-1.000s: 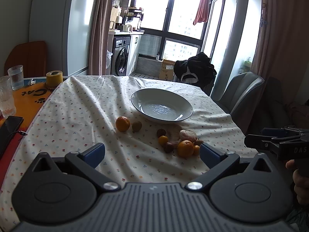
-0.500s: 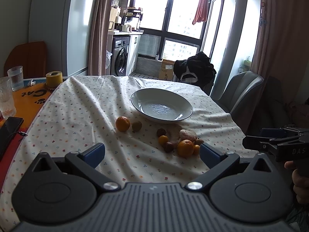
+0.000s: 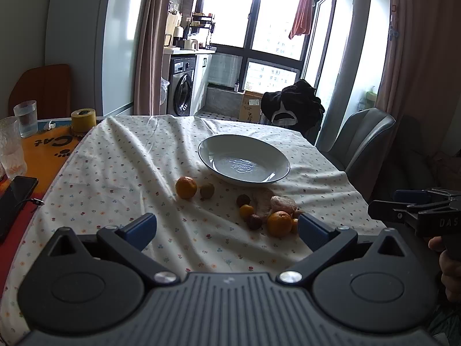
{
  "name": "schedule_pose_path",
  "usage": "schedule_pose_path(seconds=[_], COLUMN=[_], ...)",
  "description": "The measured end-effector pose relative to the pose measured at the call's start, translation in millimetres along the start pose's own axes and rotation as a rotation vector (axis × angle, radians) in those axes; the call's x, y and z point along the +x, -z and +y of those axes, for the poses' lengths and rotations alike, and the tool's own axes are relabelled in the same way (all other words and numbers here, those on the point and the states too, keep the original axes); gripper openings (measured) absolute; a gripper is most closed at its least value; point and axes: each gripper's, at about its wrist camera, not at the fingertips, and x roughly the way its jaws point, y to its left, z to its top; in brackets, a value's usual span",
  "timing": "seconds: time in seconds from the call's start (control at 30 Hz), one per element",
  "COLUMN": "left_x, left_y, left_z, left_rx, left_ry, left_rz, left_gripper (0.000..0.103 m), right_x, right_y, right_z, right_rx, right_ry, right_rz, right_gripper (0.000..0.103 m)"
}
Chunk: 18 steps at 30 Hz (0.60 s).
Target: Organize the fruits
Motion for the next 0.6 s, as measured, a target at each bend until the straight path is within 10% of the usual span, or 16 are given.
schedule_pose_path(seconds=[0.6], left_x=[0.1], left_y=[0.1], left_z=[-1.5], left_rx=[0.012], left_ry=[0.007], left_rz=[0.000], left_gripper=[0.103], right_x=[-2.2], right_y=[-1.3], right_z=[0.1], right_rx=[-0.001], right_ry=[0.016], right_rz=[-0.018], right_gripper=[0.103])
